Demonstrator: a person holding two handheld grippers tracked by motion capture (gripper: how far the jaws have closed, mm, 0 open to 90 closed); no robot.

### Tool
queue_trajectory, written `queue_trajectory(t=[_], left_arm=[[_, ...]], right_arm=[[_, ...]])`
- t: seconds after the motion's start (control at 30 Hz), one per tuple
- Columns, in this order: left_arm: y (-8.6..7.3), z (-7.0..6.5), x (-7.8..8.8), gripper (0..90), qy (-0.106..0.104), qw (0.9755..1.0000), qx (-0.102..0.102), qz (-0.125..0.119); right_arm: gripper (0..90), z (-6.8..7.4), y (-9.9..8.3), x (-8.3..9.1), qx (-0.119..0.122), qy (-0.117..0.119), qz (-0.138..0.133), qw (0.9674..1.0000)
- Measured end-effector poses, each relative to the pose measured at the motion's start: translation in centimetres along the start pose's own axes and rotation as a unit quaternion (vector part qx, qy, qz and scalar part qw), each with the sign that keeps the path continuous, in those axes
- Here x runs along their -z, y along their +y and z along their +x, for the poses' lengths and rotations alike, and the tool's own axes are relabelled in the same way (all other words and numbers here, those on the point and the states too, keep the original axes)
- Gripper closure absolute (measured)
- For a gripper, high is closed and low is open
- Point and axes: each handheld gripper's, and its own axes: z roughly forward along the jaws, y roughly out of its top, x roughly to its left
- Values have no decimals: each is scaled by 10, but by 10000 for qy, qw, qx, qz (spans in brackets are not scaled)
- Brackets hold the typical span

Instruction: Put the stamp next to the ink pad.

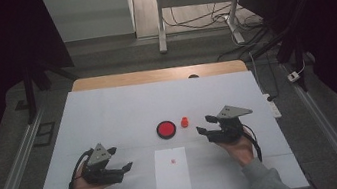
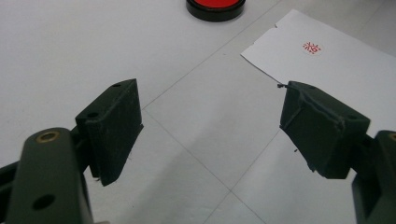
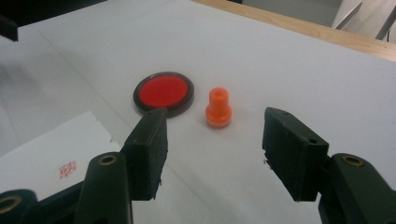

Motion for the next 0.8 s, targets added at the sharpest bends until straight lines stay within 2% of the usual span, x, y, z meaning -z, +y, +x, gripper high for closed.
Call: queue_trajectory(t=[0.33,0.53,0.8], left_arm=[[-5,2,4,207,27,10000,40,6],[-8,2,5,208,30,10000,63,29],[-12,4,7,208,28,9999,97,42]], right_arm=[[403,0,-18,38,67,-29,-71,9999],[403,-2,-34,59,27,-81,-86,9999],[399,-6,-52,78,82,-267,59,9996]])
